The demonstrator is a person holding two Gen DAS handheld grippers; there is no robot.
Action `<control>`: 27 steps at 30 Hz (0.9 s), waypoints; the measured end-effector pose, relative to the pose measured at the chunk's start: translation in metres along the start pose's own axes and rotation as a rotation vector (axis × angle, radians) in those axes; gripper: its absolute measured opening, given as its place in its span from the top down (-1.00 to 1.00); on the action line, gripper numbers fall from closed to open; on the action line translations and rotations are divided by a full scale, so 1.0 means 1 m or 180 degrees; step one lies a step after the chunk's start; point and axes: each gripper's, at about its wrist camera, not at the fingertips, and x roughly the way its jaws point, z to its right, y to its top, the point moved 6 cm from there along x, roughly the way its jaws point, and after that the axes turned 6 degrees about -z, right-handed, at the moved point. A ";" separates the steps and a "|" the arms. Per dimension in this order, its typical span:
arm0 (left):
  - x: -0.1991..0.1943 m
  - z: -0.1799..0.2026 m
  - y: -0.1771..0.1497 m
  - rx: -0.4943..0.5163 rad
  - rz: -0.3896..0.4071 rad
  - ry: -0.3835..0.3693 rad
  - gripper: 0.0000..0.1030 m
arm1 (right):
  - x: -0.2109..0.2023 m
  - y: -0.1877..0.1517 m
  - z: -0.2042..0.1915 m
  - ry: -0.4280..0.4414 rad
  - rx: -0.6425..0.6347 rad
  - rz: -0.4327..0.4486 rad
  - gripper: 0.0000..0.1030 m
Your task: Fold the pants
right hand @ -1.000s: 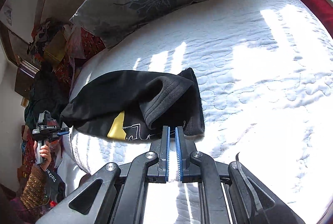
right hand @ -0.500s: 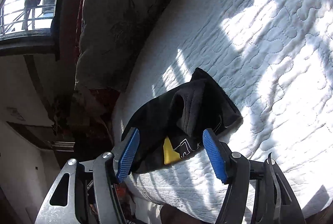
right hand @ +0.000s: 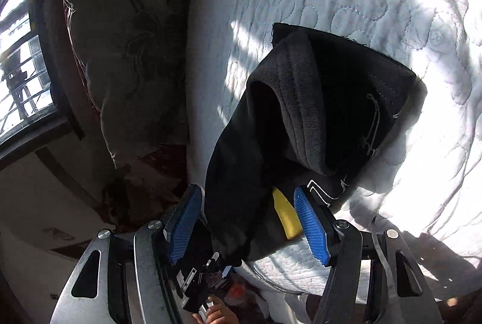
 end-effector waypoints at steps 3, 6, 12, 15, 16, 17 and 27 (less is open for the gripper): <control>0.000 0.002 0.005 -0.0031 0.0028 0.0047 0.17 | -0.002 0.004 -0.001 0.0048 0.0005 0.0064 -0.29; 0.001 0.004 0.006 0.0004 0.0030 0.0061 0.32 | -0.007 0.012 -0.001 0.0094 0.0071 0.0171 -0.35; 0.006 0.000 0.007 -0.0072 -0.0060 0.0018 0.32 | -0.011 0.029 0.001 0.0201 0.0456 0.0425 -0.35; 0.006 -0.002 0.009 -0.0111 -0.0081 0.0021 0.32 | -0.011 0.038 0.011 0.0387 0.0848 0.0565 -0.31; 0.006 -0.002 0.010 -0.0125 -0.0089 0.0034 0.32 | -0.013 0.041 0.016 0.0396 0.0932 0.0621 -0.27; 0.007 -0.002 0.011 -0.0134 -0.0092 0.0064 0.36 | -0.015 0.043 0.021 0.0408 0.0992 0.0663 -0.08; -0.002 0.006 0.025 -0.0039 -0.0008 0.0219 0.92 | -0.041 0.048 -0.001 0.0259 0.0145 0.0927 0.94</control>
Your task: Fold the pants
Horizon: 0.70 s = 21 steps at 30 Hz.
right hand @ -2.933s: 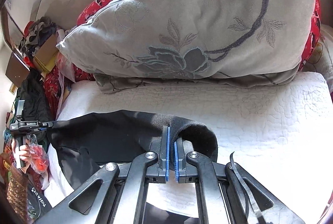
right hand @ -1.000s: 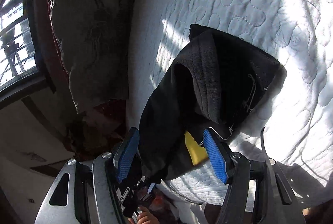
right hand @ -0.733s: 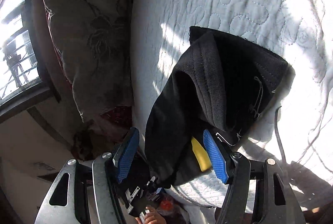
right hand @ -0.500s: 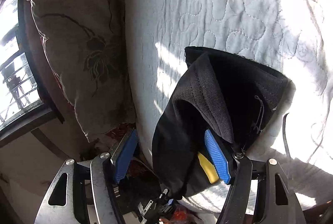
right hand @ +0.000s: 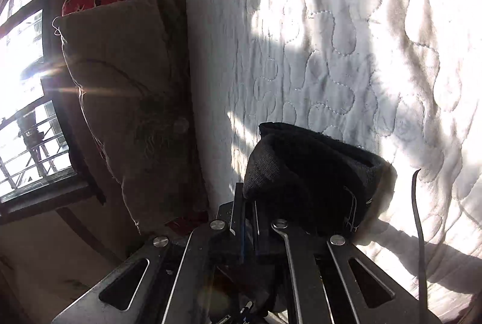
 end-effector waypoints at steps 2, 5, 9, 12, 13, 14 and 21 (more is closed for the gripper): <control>-0.007 0.010 0.008 0.0071 0.0024 0.0064 0.93 | -0.001 0.006 -0.025 -0.0249 -0.0494 0.0039 0.94; -0.031 0.031 0.022 0.0133 0.0149 0.0008 0.94 | 0.000 0.007 -0.071 -0.0278 -0.0989 0.0003 0.94; -0.076 0.053 0.018 0.0435 0.0438 -0.0293 0.94 | -0.012 -0.020 -0.139 -0.0032 -0.1854 -0.0048 0.95; -0.070 0.035 0.009 0.0597 0.0501 -0.0290 0.94 | -0.012 -0.033 -0.126 -0.0123 -0.2058 -0.0250 0.94; -0.060 0.025 0.007 0.0583 0.0434 -0.0307 0.94 | -0.008 -0.034 -0.111 -0.0258 -0.2100 -0.0310 0.94; -0.047 0.013 0.005 0.0543 0.0337 -0.0289 0.94 | -0.004 -0.033 -0.091 -0.0386 -0.2098 -0.0378 0.94; -0.011 -0.042 -0.013 0.0342 0.0086 -0.0305 0.94 | -0.010 -0.034 0.004 -0.0485 -0.1650 -0.0602 0.94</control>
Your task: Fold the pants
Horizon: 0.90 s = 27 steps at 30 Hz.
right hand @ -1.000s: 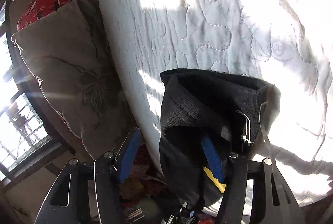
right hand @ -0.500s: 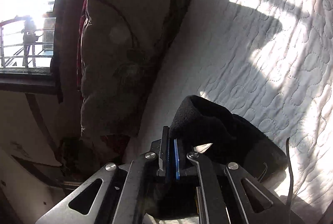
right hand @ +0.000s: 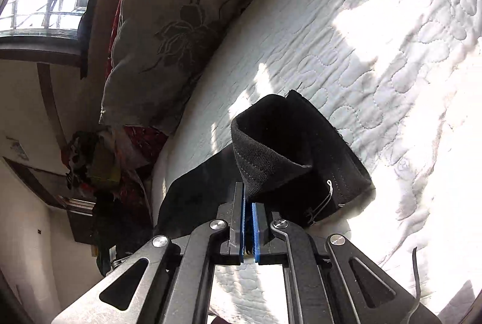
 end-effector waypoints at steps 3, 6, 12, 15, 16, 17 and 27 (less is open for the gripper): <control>-0.002 -0.002 0.001 -0.0003 0.0016 -0.0048 0.94 | -0.004 -0.006 0.010 0.0012 0.0028 -0.0042 0.94; 0.008 -0.001 0.003 0.0034 -0.0117 0.0168 0.94 | 0.001 -0.007 0.026 -0.0161 0.0120 -0.0099 0.93; 0.000 0.007 -0.012 0.0310 -0.0072 0.0280 0.84 | -0.001 -0.006 0.014 -0.0408 0.0058 -0.0258 0.65; -0.011 0.008 -0.027 0.0505 -0.0062 0.0213 0.70 | -0.022 0.001 0.006 -0.0534 -0.0063 -0.0142 0.47; -0.016 0.008 -0.031 0.0567 -0.0057 0.0208 0.64 | -0.031 0.005 0.004 -0.0539 -0.0096 -0.0075 0.46; -0.020 0.008 -0.035 0.0631 -0.0055 0.0190 0.63 | -0.038 0.009 0.002 -0.0530 -0.0129 -0.0002 0.44; -0.067 0.051 0.003 0.1085 0.0295 0.0392 0.02 | -0.010 0.041 -0.017 -0.0734 -0.0463 -0.0073 0.17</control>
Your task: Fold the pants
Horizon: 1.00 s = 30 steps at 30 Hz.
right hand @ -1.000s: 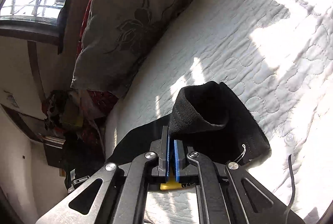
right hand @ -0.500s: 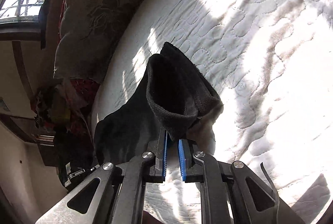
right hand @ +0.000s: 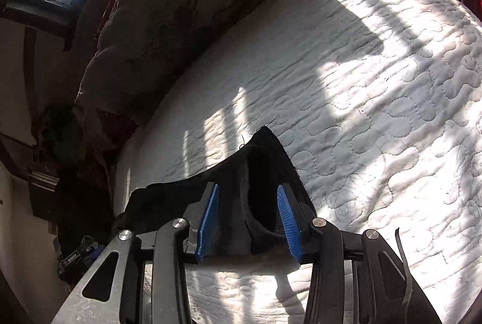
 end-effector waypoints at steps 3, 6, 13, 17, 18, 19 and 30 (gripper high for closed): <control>0.017 0.005 0.029 0.0001 -0.0133 0.0059 0.02 | 0.015 0.004 -0.006 -0.0114 -0.0099 -0.0063 0.17; 0.039 0.004 0.048 -0.0025 -0.0263 0.0177 0.02 | 0.023 0.006 -0.011 -0.0221 -0.0188 -0.0108 0.17; 0.086 0.010 0.046 0.0168 -0.0721 0.0289 0.02 | 0.031 0.006 -0.014 -0.0295 -0.0258 -0.0191 0.17; 0.088 0.011 0.042 0.0152 -0.0693 0.0236 0.19 | 0.038 0.003 -0.016 -0.0360 -0.0349 -0.0241 0.35; 0.084 0.011 0.043 0.0099 -0.0611 0.0251 0.41 | 0.039 0.003 -0.017 -0.0426 -0.0411 -0.0234 0.80; 0.079 0.011 0.046 0.0020 -0.0542 0.0206 0.57 | 0.040 0.002 -0.019 -0.0490 -0.0479 -0.0239 0.96; 0.090 -0.012 0.041 -0.0140 -0.0319 0.0441 0.51 | 0.028 0.002 -0.008 -0.0750 -0.0501 -0.0252 0.79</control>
